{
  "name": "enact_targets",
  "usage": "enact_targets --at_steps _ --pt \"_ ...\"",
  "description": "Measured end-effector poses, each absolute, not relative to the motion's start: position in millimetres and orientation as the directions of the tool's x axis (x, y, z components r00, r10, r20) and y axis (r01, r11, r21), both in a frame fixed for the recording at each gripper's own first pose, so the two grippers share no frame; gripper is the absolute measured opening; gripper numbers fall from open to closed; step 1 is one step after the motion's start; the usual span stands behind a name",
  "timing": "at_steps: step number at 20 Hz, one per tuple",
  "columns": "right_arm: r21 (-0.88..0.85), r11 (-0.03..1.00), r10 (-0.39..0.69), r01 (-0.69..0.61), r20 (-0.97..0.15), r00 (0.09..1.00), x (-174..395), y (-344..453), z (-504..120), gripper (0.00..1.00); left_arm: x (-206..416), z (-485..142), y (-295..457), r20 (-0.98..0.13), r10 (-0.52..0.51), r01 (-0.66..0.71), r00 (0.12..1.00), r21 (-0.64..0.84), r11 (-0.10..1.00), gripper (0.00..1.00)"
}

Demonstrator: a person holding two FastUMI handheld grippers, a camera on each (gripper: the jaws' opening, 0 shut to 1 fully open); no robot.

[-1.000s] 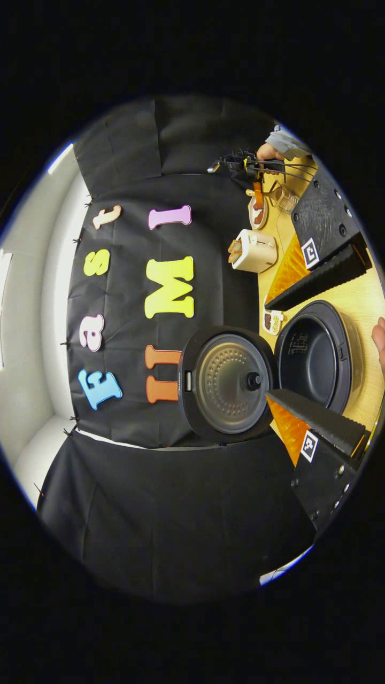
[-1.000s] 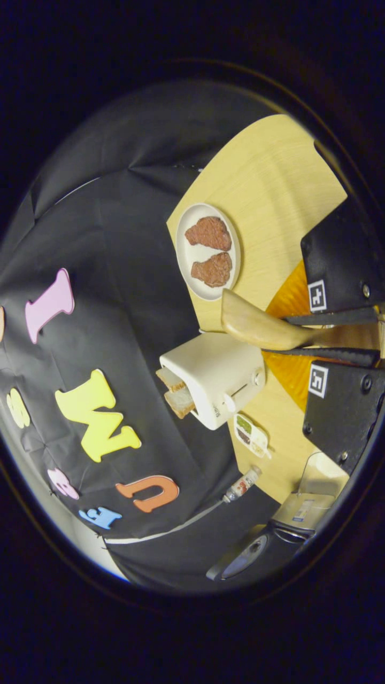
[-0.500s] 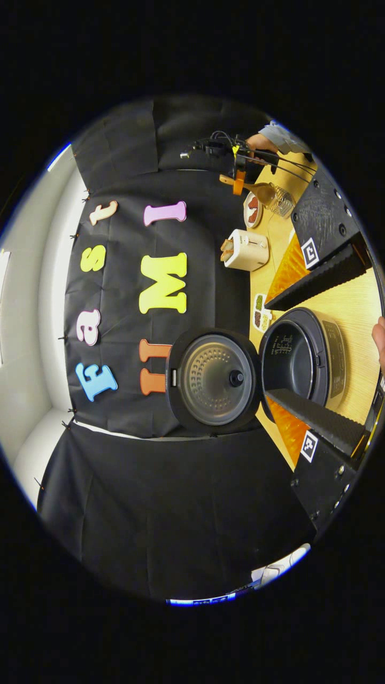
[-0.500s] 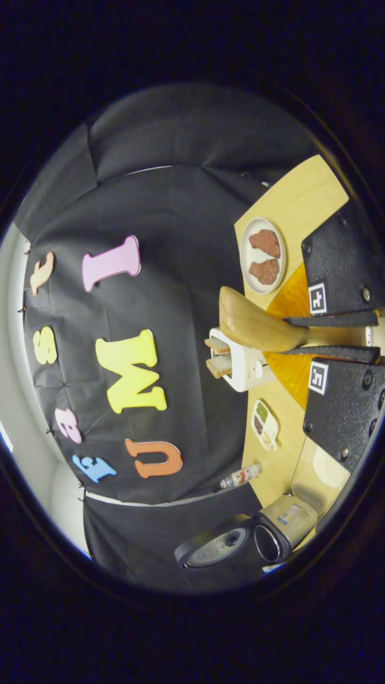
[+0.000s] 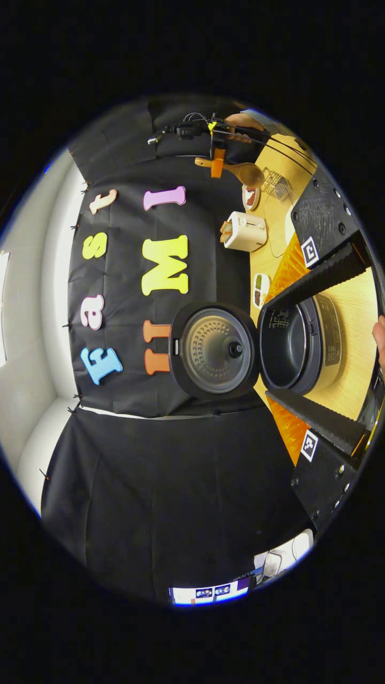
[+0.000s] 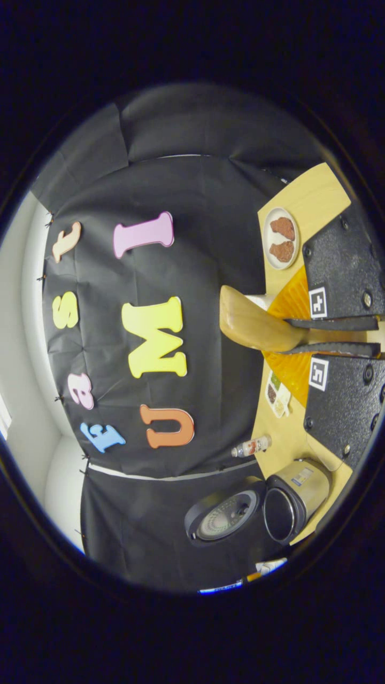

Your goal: Close the left gripper, press the button to open the rice cooker; take a wooden spoon from the chopstick holder with the right hand, scoop a spoonful of rice and pour it into the rice cooker, then put the wooden spoon back into the chopstick holder.

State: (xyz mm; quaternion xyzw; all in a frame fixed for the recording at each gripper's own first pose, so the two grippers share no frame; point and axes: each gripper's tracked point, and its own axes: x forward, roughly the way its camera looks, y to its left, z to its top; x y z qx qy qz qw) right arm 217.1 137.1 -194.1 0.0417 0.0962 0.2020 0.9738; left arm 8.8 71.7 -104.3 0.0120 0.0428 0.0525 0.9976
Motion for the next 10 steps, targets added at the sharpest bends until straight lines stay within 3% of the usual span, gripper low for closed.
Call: enact_targets --at_steps 4,10 --pt "0.105 0.906 0.422 -0.410 -0.141 0.896 207 179 -185 0.13 2 -101 73 -0.069 0.093 -0.090 0.993 0.040 0.995 0.95" --pt "0.083 0.908 0.417 -0.410 -0.258 0.872 203 227 -255 0.13 2 -108 78 -0.085 0.072 -0.070 0.994 0.025 0.997 0.95"
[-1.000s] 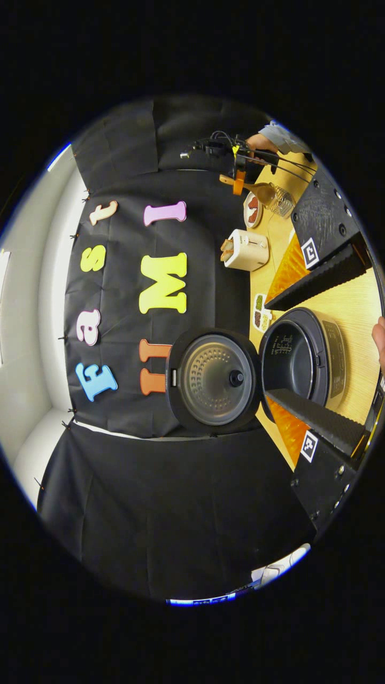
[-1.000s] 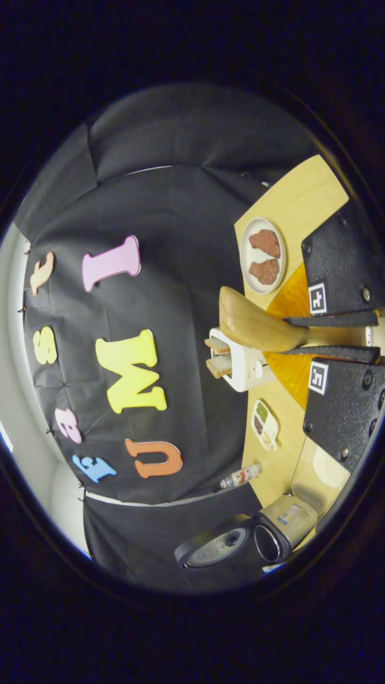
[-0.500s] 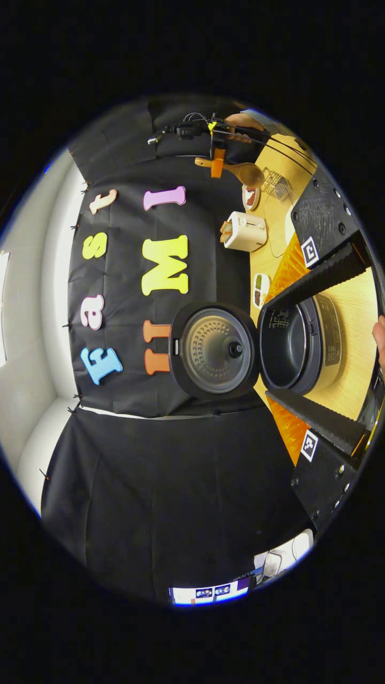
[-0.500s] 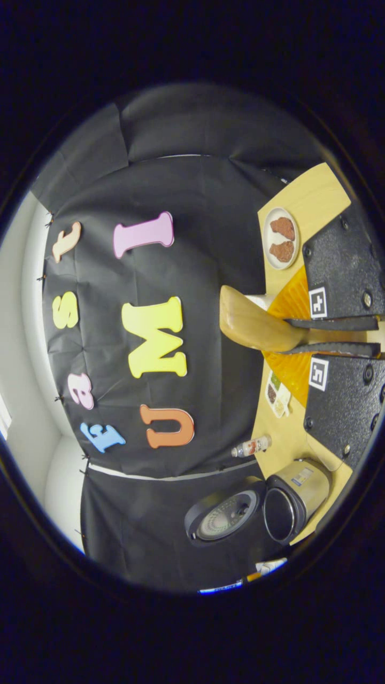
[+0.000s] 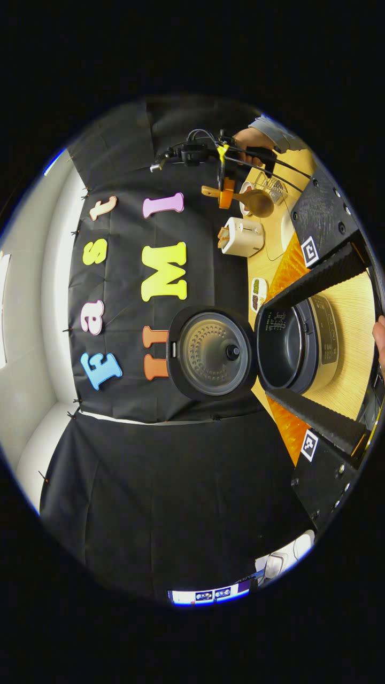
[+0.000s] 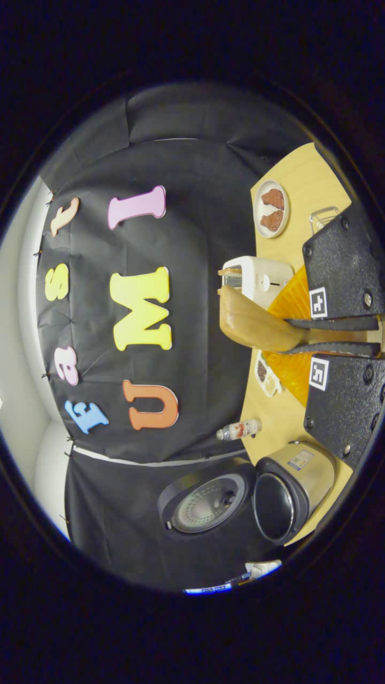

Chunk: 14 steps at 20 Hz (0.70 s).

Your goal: Close the left gripper, press the button to open the rice cooker; take a wooden spoon from the chopstick holder with the right hand, scoop a spoonful of rice and pour it into the rice cooker, then put the wooden spoon back into the chopstick holder.

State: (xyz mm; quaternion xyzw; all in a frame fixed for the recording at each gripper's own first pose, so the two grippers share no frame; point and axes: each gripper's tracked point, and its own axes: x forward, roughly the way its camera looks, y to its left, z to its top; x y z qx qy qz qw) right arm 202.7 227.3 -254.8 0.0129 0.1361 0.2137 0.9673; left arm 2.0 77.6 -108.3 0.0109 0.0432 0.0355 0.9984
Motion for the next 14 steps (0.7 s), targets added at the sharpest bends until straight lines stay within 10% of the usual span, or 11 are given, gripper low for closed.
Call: enact_targets --at_steps 14 --pt "0.176 0.922 0.387 -0.346 -0.346 0.855 182 294 -325 0.14 26 -120 92 -0.084 0.001 0.001 0.996 0.027 1.000 0.95"
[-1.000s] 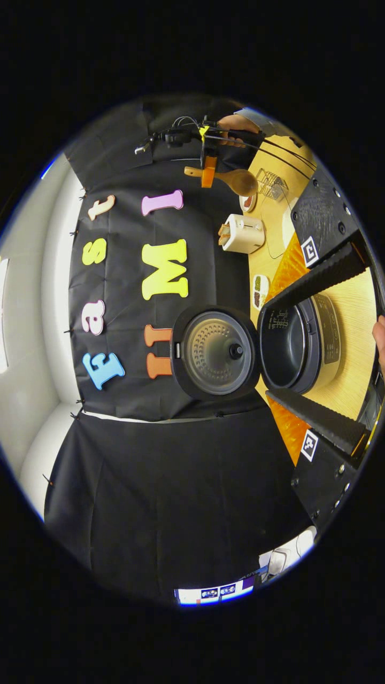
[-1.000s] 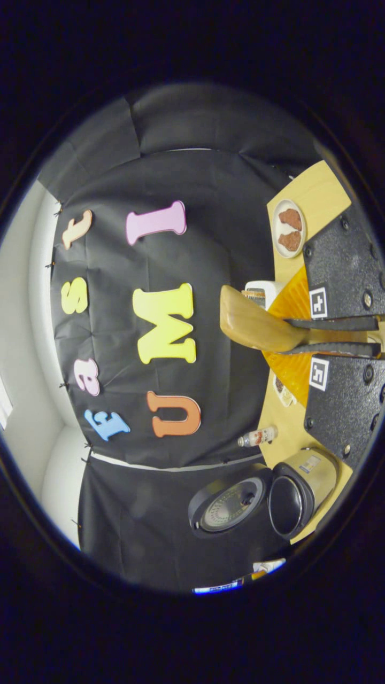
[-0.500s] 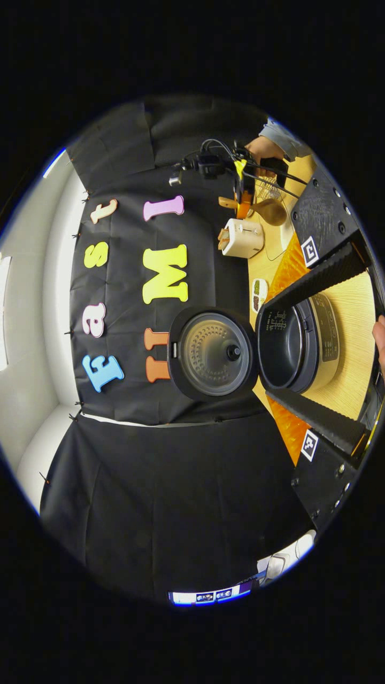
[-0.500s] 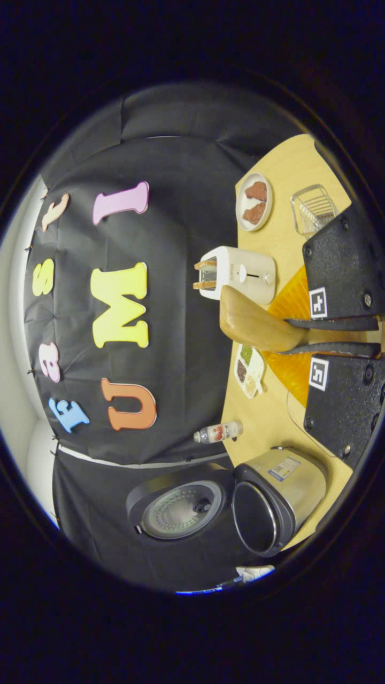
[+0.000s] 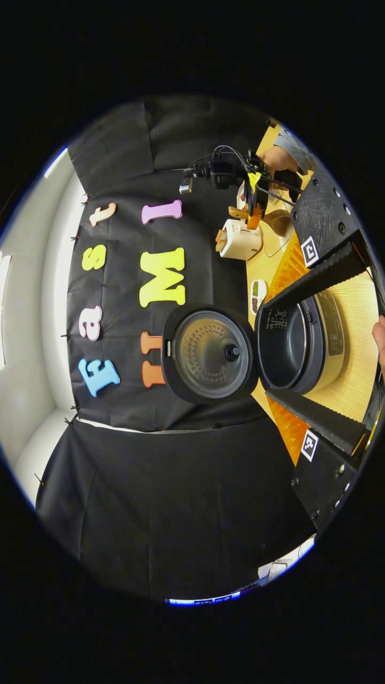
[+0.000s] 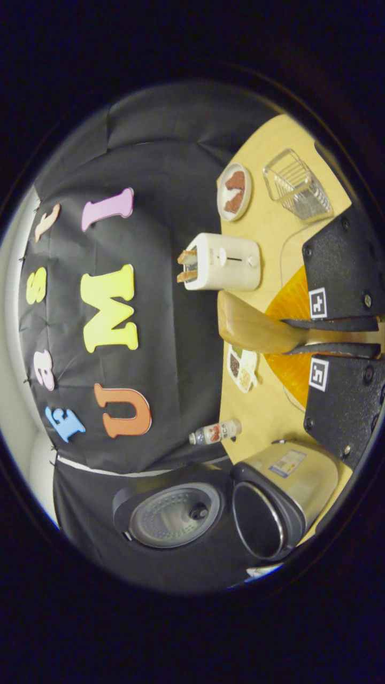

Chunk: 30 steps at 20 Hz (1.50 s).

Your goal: Close the left gripper, press the button to open the rice cooker; take a wooden spoon from the chopstick holder with the right hand, scoop a spoonful of rice and pour it into the rice cooker, then put the wooden spoon back into the chopstick holder.

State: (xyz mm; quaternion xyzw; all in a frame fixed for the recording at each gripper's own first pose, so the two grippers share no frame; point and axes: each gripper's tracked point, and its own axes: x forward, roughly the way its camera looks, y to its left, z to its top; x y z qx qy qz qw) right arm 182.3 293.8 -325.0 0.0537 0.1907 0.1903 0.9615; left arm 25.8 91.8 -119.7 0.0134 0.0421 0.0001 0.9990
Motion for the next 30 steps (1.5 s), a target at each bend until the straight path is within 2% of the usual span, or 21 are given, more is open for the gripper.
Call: enact_targets --at_steps 6,8,10,15,16,17,23,28,30 --pt "0.318 0.921 0.348 -0.225 -0.411 0.843 164 277 -344 0.13 24 -119 82 -0.104 -0.019 0.021 0.994 0.015 1.000 0.95" --pt "0.403 0.896 0.383 -0.189 -0.482 0.788 157 277 -361 0.13 21 -114 75 -0.097 -0.041 0.040 0.994 -0.008 0.999 0.95" --pt "0.415 0.894 0.384 -0.172 -0.508 0.771 164 270 -366 0.13 15 -118 61 -0.098 -0.052 0.050 0.994 -0.021 0.999 0.95" --pt "0.621 0.778 0.475 -0.093 -0.486 0.733 168 253 -374 0.11 9 -126 58 -0.131 -0.024 0.025 0.991 0.001 1.000 0.95" --pt "0.664 0.743 0.499 -0.088 -0.461 0.733 169 252 -368 0.07 9 -125 55 -0.132 -0.023 0.024 0.991 0.002 1.000 0.95" --pt "0.699 0.711 0.512 -0.068 -0.450 0.731 170 250 -367 0.09 9 -124 51 -0.136 -0.029 0.029 0.990 0.003 1.000 0.95" --pt "0.778 0.629 0.532 -0.013 -0.418 0.736 171 238 -357 0.08 6 -123 41 -0.137 -0.040 0.044 0.990 0.027 0.999 0.95" --pt "0.903 0.420 0.540 0.091 -0.329 0.774 170 207 -341 0.08 4 -135 46 -0.157 -0.032 0.036 0.987 0.021 0.999 0.95" --pt "0.921 0.370 0.558 0.119 -0.323 0.764 164 201 -339 0.08 0 -140 52 -0.171 -0.018 0.022 0.985 0.022 1.000 0.95"
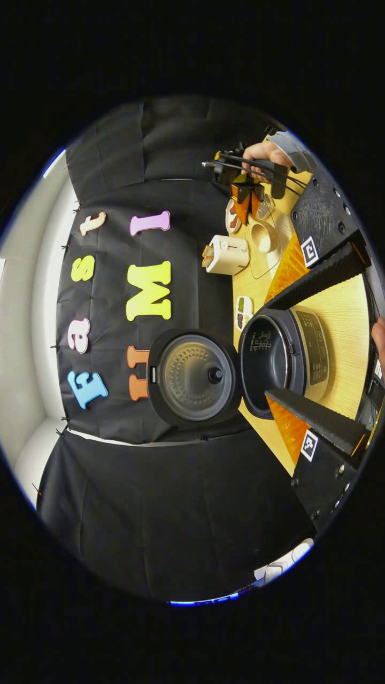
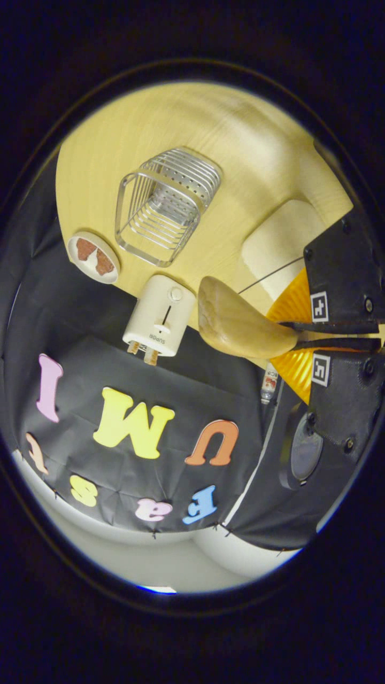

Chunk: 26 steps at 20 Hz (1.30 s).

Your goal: Close the left gripper, press the button to open the rice cooker; take a wooden spoon from the chopstick holder with the right hand, scoop a spoonful of rice and pour it into the rice cooker, then put the wooden spoon back into the chopstick holder.

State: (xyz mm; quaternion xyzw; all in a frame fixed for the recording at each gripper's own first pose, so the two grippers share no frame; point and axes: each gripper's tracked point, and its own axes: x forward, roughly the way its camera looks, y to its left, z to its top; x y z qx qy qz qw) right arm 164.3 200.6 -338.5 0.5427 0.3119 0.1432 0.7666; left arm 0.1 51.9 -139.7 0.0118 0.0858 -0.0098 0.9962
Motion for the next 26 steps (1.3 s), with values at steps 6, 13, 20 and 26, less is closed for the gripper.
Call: enact_targets --at_steps 6,13,20,26 --pt "0.959 0.278 0.616 0.063 -0.228 0.754 152 222 -284 0.08 -16 -156 58 -0.181 -0.035 0.031 0.983 -0.026 0.999 0.95" --pt "0.967 0.251 0.716 -0.040 -0.158 0.680 157 287 -219 0.08 -31 -142 72 -0.144 -0.052 0.042 0.988 -0.072 0.996 0.94" --pt "0.927 0.338 0.793 -0.165 -0.186 0.581 150 395 -191 0.08 -46 -127 92 -0.108 -0.013 0.009 0.994 -0.044 0.999 0.94" --pt "0.788 0.528 0.788 -0.316 -0.315 0.530 135 472 -219 0.08 -53 -123 107 -0.089 0.001 -0.004 0.996 -0.032 0.999 0.94"
